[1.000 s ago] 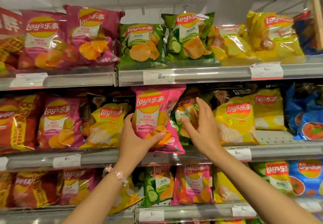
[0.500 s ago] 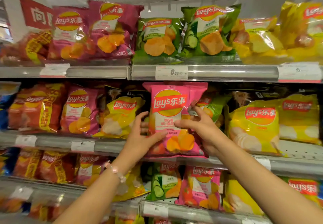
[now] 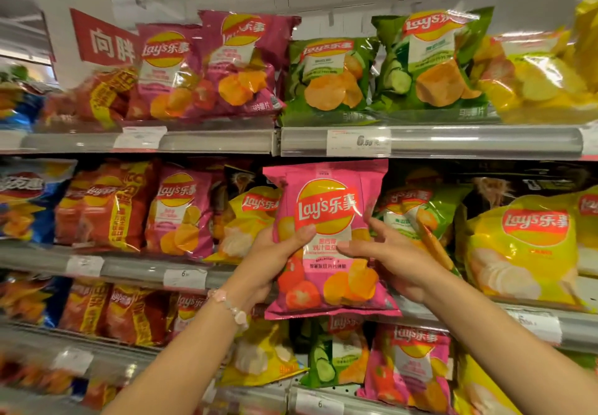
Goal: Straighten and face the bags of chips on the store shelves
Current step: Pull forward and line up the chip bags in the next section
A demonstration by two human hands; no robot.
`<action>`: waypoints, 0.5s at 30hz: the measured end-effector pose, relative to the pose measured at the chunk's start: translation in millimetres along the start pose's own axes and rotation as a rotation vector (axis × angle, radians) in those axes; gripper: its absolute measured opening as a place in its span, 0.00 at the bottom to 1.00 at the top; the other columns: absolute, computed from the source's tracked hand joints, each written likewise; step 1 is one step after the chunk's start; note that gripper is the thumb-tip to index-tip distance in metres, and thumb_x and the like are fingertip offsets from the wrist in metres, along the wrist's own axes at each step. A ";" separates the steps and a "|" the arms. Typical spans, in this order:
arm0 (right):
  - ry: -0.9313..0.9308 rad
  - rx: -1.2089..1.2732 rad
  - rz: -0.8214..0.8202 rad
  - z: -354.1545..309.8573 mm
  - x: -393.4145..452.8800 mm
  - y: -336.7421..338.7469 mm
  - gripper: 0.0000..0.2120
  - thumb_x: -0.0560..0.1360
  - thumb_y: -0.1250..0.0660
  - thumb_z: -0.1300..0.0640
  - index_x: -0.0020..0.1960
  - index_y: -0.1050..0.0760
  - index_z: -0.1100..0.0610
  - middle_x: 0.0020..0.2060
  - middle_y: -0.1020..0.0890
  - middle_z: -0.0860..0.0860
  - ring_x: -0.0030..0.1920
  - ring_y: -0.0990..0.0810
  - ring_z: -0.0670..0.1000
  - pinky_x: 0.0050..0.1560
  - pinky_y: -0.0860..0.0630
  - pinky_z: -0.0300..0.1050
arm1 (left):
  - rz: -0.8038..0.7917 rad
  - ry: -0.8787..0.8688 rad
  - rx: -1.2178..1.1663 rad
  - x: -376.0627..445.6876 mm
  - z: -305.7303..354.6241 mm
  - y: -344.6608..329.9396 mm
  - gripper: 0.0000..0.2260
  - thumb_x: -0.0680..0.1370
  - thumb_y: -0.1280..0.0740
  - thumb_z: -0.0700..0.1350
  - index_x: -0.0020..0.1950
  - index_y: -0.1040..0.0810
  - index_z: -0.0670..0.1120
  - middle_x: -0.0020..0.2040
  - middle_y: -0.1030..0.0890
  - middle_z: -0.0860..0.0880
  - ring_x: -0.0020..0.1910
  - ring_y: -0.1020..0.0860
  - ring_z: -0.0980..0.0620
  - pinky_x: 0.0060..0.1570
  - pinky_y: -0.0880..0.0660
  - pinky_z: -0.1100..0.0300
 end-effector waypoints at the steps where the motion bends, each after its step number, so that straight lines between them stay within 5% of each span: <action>1: 0.012 0.001 0.015 0.7 3.2 -2.4 0.27 0.63 0.26 0.65 0.60 0.27 0.55 0.47 0.15 0.54 0.47 0.15 0.54 0.43 0.19 0.45 | -0.016 -0.008 0.036 1.1 2.9 3.0 0.22 0.67 0.28 0.48 0.59 0.22 0.42 0.50 0.15 0.44 0.48 0.16 0.48 0.43 0.20 0.58; 4: 0.042 -0.009 0.082 1.4 12.2 -8.2 0.29 0.59 0.25 0.62 0.59 0.25 0.56 0.48 0.15 0.55 0.48 0.15 0.55 0.46 0.19 0.48 | 0.065 -0.112 0.215 9.9 12.8 24.2 0.16 0.71 0.29 0.47 0.57 0.25 0.45 0.46 0.18 0.48 0.39 0.19 0.60 0.35 0.26 0.70; 6: 0.051 0.012 0.127 1.9 17.0 -9.5 0.27 0.59 0.25 0.61 0.58 0.23 0.57 0.49 0.15 0.56 0.48 0.15 0.56 0.47 0.19 0.49 | 0.256 -0.221 0.348 16.0 20.1 51.6 0.18 0.68 0.29 0.55 0.53 0.26 0.49 0.46 0.22 0.48 0.40 0.23 0.58 0.34 0.29 0.73; 9: 0.054 0.008 0.180 2.5 21.2 -11.6 0.24 0.60 0.27 0.61 0.57 0.22 0.58 0.48 0.15 0.56 0.47 0.15 0.56 0.46 0.18 0.49 | 0.482 -0.316 0.770 25.4 24.2 94.2 0.39 0.62 0.31 0.68 0.65 0.30 0.46 0.58 0.26 0.48 0.57 0.27 0.49 0.56 0.27 0.59; 12: 0.061 -0.014 0.233 -0.8 21.4 -15.3 0.24 0.61 0.27 0.62 0.57 0.22 0.58 0.48 0.15 0.56 0.46 0.15 0.56 0.43 0.18 0.46 | 0.377 -0.108 1.016 41.8 19.2 112.3 0.53 0.61 0.28 0.70 0.76 0.45 0.47 0.72 0.35 0.43 0.70 0.35 0.43 0.68 0.34 0.47; 15: 0.052 -0.048 0.287 -2.3 21.0 -17.5 0.24 0.62 0.27 0.61 0.58 0.22 0.58 0.48 0.15 0.56 0.48 0.15 0.56 0.45 0.18 0.49 | 0.201 0.023 1.001 55.6 8.9 113.5 0.57 0.63 0.26 0.67 0.79 0.56 0.47 0.73 0.34 0.42 0.70 0.33 0.43 0.64 0.32 0.55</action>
Point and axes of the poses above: each hand's wrist, its own x-axis towards the middle knuckle, its own y-axis out of the back of the hand, z = x × y, the point moved 3 cm from there along x, towards the middle knuckle
